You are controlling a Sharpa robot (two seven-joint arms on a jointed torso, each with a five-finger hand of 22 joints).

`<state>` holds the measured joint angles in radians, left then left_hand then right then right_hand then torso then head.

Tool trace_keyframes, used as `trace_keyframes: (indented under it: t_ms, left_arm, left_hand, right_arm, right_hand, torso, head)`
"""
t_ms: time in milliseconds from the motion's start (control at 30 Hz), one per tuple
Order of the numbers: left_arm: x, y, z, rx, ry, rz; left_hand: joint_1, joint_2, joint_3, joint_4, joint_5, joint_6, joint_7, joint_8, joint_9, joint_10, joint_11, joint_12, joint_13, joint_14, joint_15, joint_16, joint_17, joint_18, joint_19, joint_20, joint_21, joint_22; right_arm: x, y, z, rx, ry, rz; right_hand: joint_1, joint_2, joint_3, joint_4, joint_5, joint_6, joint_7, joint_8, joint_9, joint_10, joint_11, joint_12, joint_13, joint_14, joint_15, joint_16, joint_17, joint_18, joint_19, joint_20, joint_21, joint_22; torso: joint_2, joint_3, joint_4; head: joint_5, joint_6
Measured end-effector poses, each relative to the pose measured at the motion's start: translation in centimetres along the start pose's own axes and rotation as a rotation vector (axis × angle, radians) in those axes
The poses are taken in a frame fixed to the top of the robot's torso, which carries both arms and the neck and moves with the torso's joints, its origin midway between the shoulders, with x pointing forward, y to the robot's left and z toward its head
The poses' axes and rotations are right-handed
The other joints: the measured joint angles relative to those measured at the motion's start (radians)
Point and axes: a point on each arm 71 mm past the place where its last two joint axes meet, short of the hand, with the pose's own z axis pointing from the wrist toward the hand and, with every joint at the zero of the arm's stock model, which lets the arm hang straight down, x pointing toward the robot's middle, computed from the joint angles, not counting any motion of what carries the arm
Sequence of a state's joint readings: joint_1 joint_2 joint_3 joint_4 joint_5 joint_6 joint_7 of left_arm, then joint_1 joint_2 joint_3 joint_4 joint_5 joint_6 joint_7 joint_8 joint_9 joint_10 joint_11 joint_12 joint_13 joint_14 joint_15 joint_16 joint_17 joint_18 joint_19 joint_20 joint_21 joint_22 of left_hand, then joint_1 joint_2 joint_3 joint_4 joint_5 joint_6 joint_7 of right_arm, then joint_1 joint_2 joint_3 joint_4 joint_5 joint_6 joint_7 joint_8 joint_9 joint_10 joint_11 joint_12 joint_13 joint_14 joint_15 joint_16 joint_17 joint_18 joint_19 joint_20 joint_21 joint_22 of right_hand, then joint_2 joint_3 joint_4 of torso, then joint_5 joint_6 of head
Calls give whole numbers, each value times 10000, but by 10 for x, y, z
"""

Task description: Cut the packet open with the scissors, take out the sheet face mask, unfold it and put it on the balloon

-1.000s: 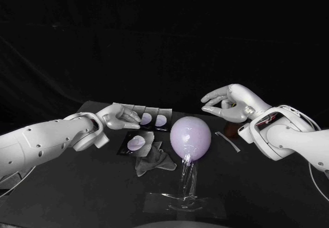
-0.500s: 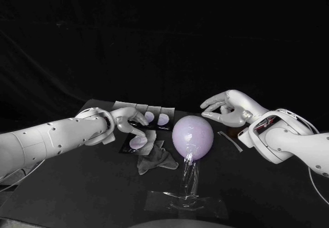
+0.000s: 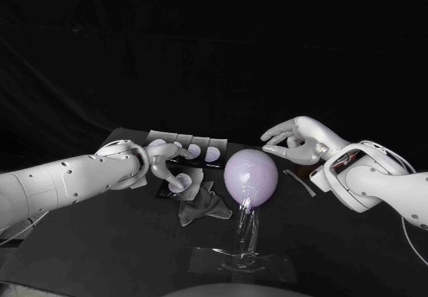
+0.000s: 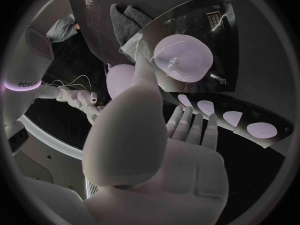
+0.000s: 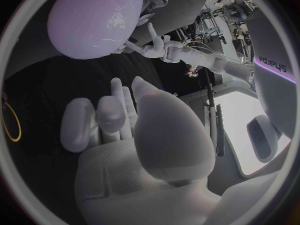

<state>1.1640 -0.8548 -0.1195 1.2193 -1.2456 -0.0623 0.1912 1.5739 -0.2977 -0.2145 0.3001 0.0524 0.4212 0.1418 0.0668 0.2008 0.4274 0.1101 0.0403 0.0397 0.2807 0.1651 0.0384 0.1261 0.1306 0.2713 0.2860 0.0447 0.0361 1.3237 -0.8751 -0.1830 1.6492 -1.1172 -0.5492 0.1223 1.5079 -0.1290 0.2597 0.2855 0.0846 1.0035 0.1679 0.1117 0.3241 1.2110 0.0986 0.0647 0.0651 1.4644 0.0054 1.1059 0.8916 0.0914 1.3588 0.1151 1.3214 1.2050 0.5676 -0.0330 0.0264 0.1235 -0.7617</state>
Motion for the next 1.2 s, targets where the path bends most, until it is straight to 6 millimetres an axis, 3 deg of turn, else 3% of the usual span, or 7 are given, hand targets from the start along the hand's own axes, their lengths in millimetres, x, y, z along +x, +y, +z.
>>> trace_keyframes:
  t_ms: [133, 200, 233, 300, 500, 867, 1200]
  left_arm:
    - [7, 1, -5, -47, 107, 93]
    - [11, 1, -8, -76, 133, 114]
    - [13, 2, -9, -94, 147, 121]
    - [18, 3, -11, -138, 185, 141]
    - [27, 4, -13, -220, 268, 216]
    - [33, 3, -13, -398, 460, 414]
    - [38, 4, -13, -587, 705, 566]
  left_hand:
    - [-95, -94, -80, 31, 0, -1127, -164, -290, -443, -1085, -173, -60, -74, -548, -21, -76, -206, -1, -241, 8, -64, -27]
    - [-143, -142, -80, 31, 0, -1456, -189, -330, -584, -1491, -208, -113, -108, -776, -34, -76, -295, -21, -378, 15, -81, -43]
    - [-175, -174, -79, 32, 0, -1610, -199, -363, -638, -1676, -237, -114, -120, -869, -30, -76, -326, -153, -410, 18, -112, -43]
    - [-175, -174, -119, 22, 0, -1813, -198, -363, -718, -1918, -239, -113, -122, -983, -44, -110, -363, -155, -447, 14, -112, -47]
    - [-258, -173, -118, 21, 0, -2052, -60, -363, -802, -2240, -60, -114, -136, -1199, -147, -115, -448, -155, -575, -2, -112, -56]
    - [-531, -157, -117, 21, 0, -2055, -58, -363, -799, -2409, 222, -113, -135, -1360, -308, -115, -512, -154, -855, -37, -159, -85]
    - [-766, -162, -116, 20, 0, -2305, -59, -363, -916, -2684, 420, -172, -177, -1652, -231, -155, -641, -155, -949, -49, -158, -84]
  right_arm:
    - [0, 0, -1, 27, 3, 5]
    - [0, -1, -1, 42, 2, 8]
    - [0, -1, -1, 52, 0, 10]
    - [0, -1, -1, 73, -3, 13]
    - [0, -2, -2, 111, -2, 30]
    - [-1, -3, -3, 206, -4, 92]
    - [-1, -4, -3, 275, 6, 158]
  right_hand:
    - [-40, -39, 27, 27, 0, -1, 1, 0, 0, 0, 0, 0, 0, -18, 18, -62, -96, 0, -35, 35, -49, -65]
    - [-39, -39, 27, 27, 0, -1, 0, 0, 0, 0, 0, 0, 0, -18, 17, -62, -131, 0, -35, 35, -49, -89]
    - [-39, -39, 27, 27, 0, -1, 0, 0, 0, 0, 0, 0, 0, -39, 39, -110, -155, -1, -35, 35, -90, -101]
    - [-39, -39, 27, 27, 0, -1, 0, 0, 0, 0, 0, 0, 0, -54, 54, -118, -168, 0, -35, 35, -91, -118]
    - [-41, -41, 55, -1, 0, -35, 32, -22, 0, -1, 1, 0, 0, -55, 54, -194, -290, -1, -150, 34, -158, -205]
    - [-79, -78, 84, 28, 0, -40, 35, -38, 9, -35, 36, 0, 0, -95, 95, -294, -445, 0, -270, 51, -265, -319]
    - [-110, -48, 83, 28, 0, -53, 21, -38, 10, -35, 36, 0, 0, -161, 87, -350, -541, -1, -270, 51, -302, -388]
  torso:
    - [-10, -6, 5]
    - [-12, -9, 9]
    - [-12, -11, 11]
    - [-12, -11, 12]
    - [-10, -16, 11]
    - [2, -6, 0]
    - [-10, -5, 0]
  head:
    - [12, -25]
    - [16, -27]
    - [16, -28]
    - [17, -33]
    - [2, -33]
    - [-24, -92]
    - [-33, -117]
